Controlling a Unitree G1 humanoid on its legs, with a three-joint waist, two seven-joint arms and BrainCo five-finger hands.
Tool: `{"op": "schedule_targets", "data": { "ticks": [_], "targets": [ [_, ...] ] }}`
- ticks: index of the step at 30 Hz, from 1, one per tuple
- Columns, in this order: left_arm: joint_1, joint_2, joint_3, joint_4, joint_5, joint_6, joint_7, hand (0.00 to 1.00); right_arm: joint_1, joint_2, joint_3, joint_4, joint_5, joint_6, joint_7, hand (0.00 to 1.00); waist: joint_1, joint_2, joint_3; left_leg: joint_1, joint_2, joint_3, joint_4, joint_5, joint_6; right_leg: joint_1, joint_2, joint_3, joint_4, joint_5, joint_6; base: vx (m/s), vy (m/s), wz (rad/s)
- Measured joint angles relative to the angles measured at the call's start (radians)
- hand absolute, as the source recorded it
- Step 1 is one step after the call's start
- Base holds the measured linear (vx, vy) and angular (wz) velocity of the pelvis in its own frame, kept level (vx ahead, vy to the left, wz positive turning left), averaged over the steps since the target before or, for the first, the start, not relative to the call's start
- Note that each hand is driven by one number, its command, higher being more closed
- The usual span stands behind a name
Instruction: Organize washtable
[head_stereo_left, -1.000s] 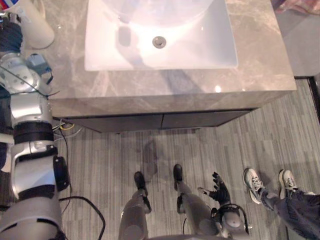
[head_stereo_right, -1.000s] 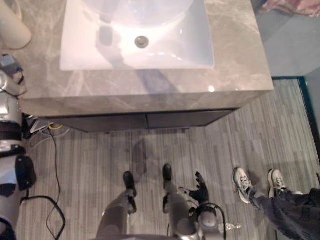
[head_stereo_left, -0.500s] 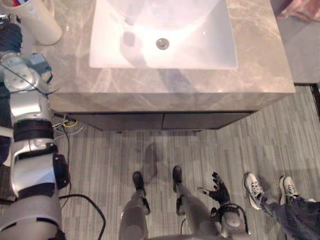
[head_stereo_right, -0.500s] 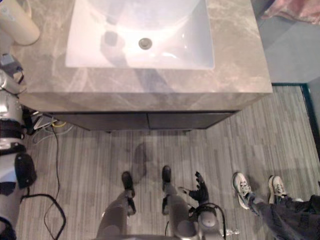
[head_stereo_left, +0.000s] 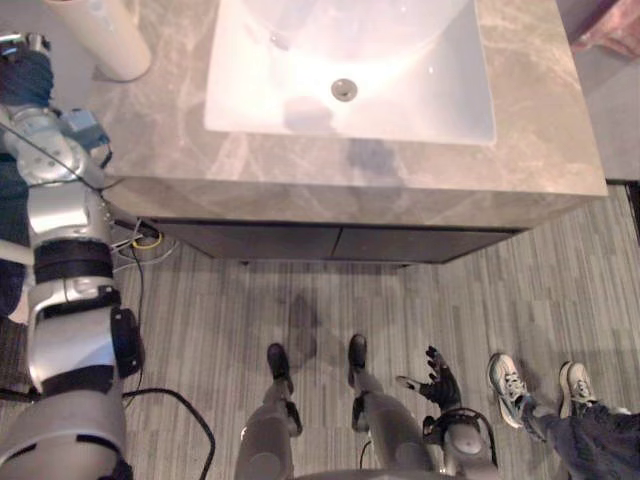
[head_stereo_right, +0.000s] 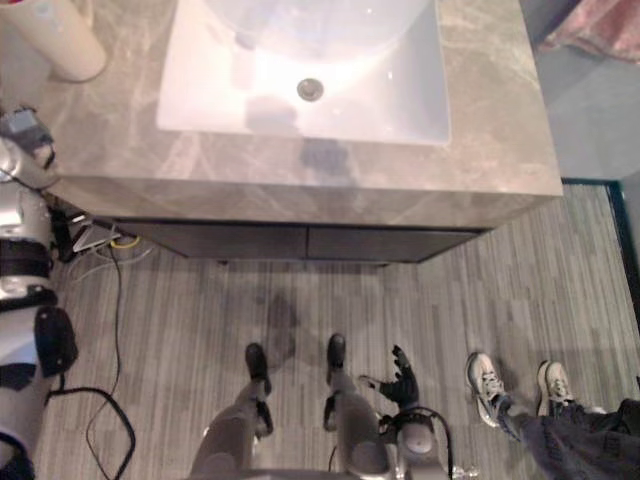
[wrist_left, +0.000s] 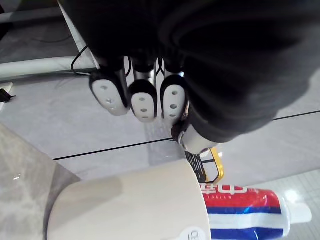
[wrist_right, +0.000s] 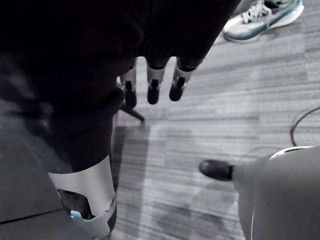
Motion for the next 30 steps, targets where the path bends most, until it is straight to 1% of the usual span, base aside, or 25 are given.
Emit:
{"op": "schedule_targets", "data": {
  "ticks": [1, 4, 5, 6, 7, 9, 10, 11, 12, 13, 14, 16, 17, 19, 21, 22, 23, 24, 26, 28, 30],
  "targets": [
    [0.010, -0.002, 0.000, -0.019, 0.000, 0.000, 0.003, 1.00, -0.005, 0.001, 0.000, 0.009, 0.000, 0.000, 0.000, 0.00, 0.000, -0.003, -0.002, 0.002, -0.003, 0.000, 0.000, -0.002, 0.003, 0.002, -0.003, 0.001, 0.000, 0.000, 0.001, 0.02, 0.067, 0.03],
    [0.096, -0.031, 0.000, -0.188, -0.001, -0.009, 0.019, 1.00, -0.012, -0.003, -0.001, 0.056, 0.001, -0.002, 0.002, 0.00, -0.004, -0.006, -0.004, 0.011, -0.018, -0.002, -0.002, -0.007, 0.009, 0.010, -0.016, 0.004, 0.000, -0.007, 0.009, 0.03, 0.046, 0.04],
    [0.114, -0.037, 0.000, -0.209, 0.000, -0.012, 0.019, 1.00, -0.007, -0.003, -0.002, 0.067, 0.001, 0.000, 0.002, 0.00, -0.005, -0.006, -0.004, 0.016, -0.019, -0.003, -0.003, -0.007, 0.010, 0.016, -0.018, 0.004, 0.000, -0.008, 0.011, 0.04, 0.033, 0.00],
    [0.156, -0.051, 0.001, -0.253, 0.000, -0.021, 0.024, 1.00, 0.019, -0.003, -0.010, 0.071, 0.016, 0.005, 0.022, 0.00, -0.005, -0.006, -0.004, 0.036, -0.021, -0.002, -0.008, -0.009, 0.013, 0.033, -0.018, 0.005, 0.000, -0.011, 0.015, 0.05, 0.026, -0.01],
    [0.180, -0.058, 0.002, -0.281, -0.001, -0.023, 0.028, 1.00, 0.041, -0.004, -0.011, 0.057, 0.025, 0.009, 0.030, 0.00, -0.003, -0.007, -0.005, 0.046, -0.022, -0.002, -0.013, -0.010, 0.014, 0.040, -0.019, 0.005, 0.000, -0.013, 0.017, 0.06, 0.024, -0.05],
    [0.267, -0.085, 0.003, -0.397, 0.000, -0.027, 0.036, 1.00, 0.125, -0.014, -0.014, -0.044, 0.037, 0.019, 0.048, 0.00, -0.004, -0.007, -0.005, 0.071, -0.026, 0.000, -0.028, -0.010, 0.014, 0.056, -0.020, 0.007, 0.000, -0.022, 0.025, 0.08, 0.016, -0.05],
    [0.309, -0.099, 0.003, -0.445, 0.001, -0.038, 0.036, 1.00, 0.163, -0.034, -0.005, -0.106, 0.009, 0.014, 0.048, 0.00, -0.006, -0.008, -0.006, 0.076, -0.029, 0.001, -0.034, -0.010, 0.014, 0.059, -0.022, 0.008, 0.000, -0.030, 0.029, 0.07, 0.013, -0.03],
    [0.333, -0.104, 0.003, -0.467, 0.001, -0.045, 0.035, 1.00, 0.171, -0.050, -0.001, -0.118, 0.004, 0.004, 0.056, 0.00, -0.008, -0.008, -0.006, 0.079, -0.030, 0.001, -0.035, -0.010, 0.014, 0.060, -0.023, 0.009, 0.000, -0.030, 0.030, 0.07, 0.014, -0.04],
    [0.391, -0.120, 0.001, -0.519, 0.002, -0.052, 0.035, 1.00, 0.171, -0.088, -0.005, -0.105, 0.033, -0.029, 0.097, 0.00, -0.011, -0.008, -0.006, 0.090, -0.033, 0.003, -0.038, -0.011, 0.015, 0.069, -0.025, 0.011, 0.000, -0.031, 0.030, 0.10, 0.025, -0.03],
    [0.454, -0.149, -0.005, -0.571, 0.002, -0.064, 0.031, 1.00, 0.164, -0.121, -0.015, -0.072, 0.029, -0.048, 0.099, 0.00, -0.011, -0.008, -0.007, 0.110, -0.035, 0.003, -0.044, -0.012, 0.017, 0.085, -0.027, 0.011, 0.000, -0.033, 0.032, 0.09, 0.023, -0.01],
    [0.488, -0.173, -0.010, -0.601, 0.003, -0.068, 0.025, 1.00, 0.154, -0.132, -0.029, -0.043, 0.035, -0.057, 0.108, 0.00, -0.011, -0.008, -0.009, 0.123, -0.036, 0.002, -0.051, -0.013, 0.017, 0.096, -0.027, 0.010, 0.000, -0.035, 0.033, 0.11, 0.028, 0.06],
    [0.631, -0.279, -0.063, -0.719, 0.010, -0.080, -0.009, 1.00, 0.119, -0.140, -0.067, 0.056, 0.055, -0.067, 0.124, 0.00, -0.011, -0.005, -0.030, 0.148, -0.040, -0.002, -0.055, -0.018, 0.024, 0.123, -0.033, -0.004, 0.009, -0.054, 0.035, 0.11, 0.024, 0.15],
    [0.669, -0.307, -0.082, -0.744, 0.016, -0.083, -0.021, 1.00, 0.111, -0.140, -0.070, 0.071, 0.061, -0.067, 0.128, 0.00, -0.011, -0.004, -0.037, 0.152, -0.041, -0.003, -0.055, -0.020, 0.026, 0.124, -0.034, -0.005, 0.017, -0.059, 0.035, 0.10, 0.027, 0.11],
    [0.804, -0.418, -0.186, -0.821, 0.022, -0.086, -0.065, 1.00, 0.103, -0.137, -0.068, 0.074, 0.072, -0.067, 0.138, 0.00, -0.009, 0.009, -0.051, 0.170, -0.051, -0.013, -0.056, -0.027, 0.035, 0.138, -0.044, -0.010, 0.031, -0.080, 0.041, 0.09, 0.034, 0.11],
    [0.899, -0.481, -0.260, -0.857, 0.033, -0.086, -0.102, 1.00, 0.103, -0.137, -0.068, 0.070, 0.077, -0.068, 0.139, 0.00, -0.009, 0.023, -0.067, 0.184, -0.058, -0.014, -0.056, -0.034, 0.040, 0.152, -0.051, -0.013, 0.036, -0.088, 0.046, 0.07, 0.041, 0.08],
    [0.925, -0.494, -0.278, -0.863, 0.039, -0.086, -0.114, 1.00, 0.104, -0.136, -0.068, 0.065, 0.077, -0.067, 0.140, 0.00, -0.009, 0.025, -0.068, 0.195, -0.061, -0.013, -0.056, -0.040, 0.036, 0.161, -0.053, -0.012, 0.036, -0.091, 0.049, 0.08, 0.039, -0.03],
    [0.974, -0.517, -0.297, -0.868, 0.045, -0.086, -0.136, 1.00, 0.110, -0.136, -0.068, 0.052, 0.076, -0.067, 0.146, 0.00, -0.011, 0.032, -0.077, 0.212, -0.064, -0.012, -0.056, -0.046, 0.040, 0.177, -0.054, -0.009, 0.037, -0.096, 0.053, 0.07, 0.028, -0.08],
    [1.021, -0.540, -0.305, -0.870, 0.047, -0.086, -0.155, 1.00, 0.126, -0.135, -0.068, 0.030, 0.075, -0.067, 0.156, 0.00, -0.011, 0.040, -0.095, 0.222, -0.066, -0.008, -0.057, -0.051, 0.042, 0.184, -0.054, -0.006, 0.038, -0.100, 0.053, 0.07, 0.023, -0.09],
    [1.076, -0.564, -0.315, -0.875, 0.046, -0.086, -0.164, 1.00, 0.152, -0.127, -0.066, 0.006, 0.051, -0.067, 0.159, 0.00, -0.010, 0.045, -0.111, 0.240, -0.067, 0.004, -0.058, -0.059, 0.043, 0.197, -0.054, 0.001, 0.037, -0.108, 0.054, 0.06, 0.011, -0.12],
    [1.124, -0.577, -0.325, -0.890, 0.047, -0.086, -0.182, 1.00, 0.168, -0.122, -0.059, 0.004, 0.029, -0.063, 0.161, 0.00, -0.010, 0.045, -0.120, 0.258, -0.067, 0.010, -0.062, -0.065, 0.041, 0.206, -0.054, 0.004, 0.037, -0.120, 0.055, 0.04, 0.003, -0.11],
    [1.164, -0.585, -0.346, -0.893, 0.046, -0.086, -0.200, 1.00, 0.193, -0.123, -0.046, 0.004, 0.007, -0.062, 0.165, 0.00, -0.005, 0.046, -0.142, 0.272, -0.067, 0.019, -0.064, -0.073, 0.038, 0.211, -0.054, 0.013, 0.045, -0.130, 0.054, 0.03, 0.004, -0.12]
  ]
}}
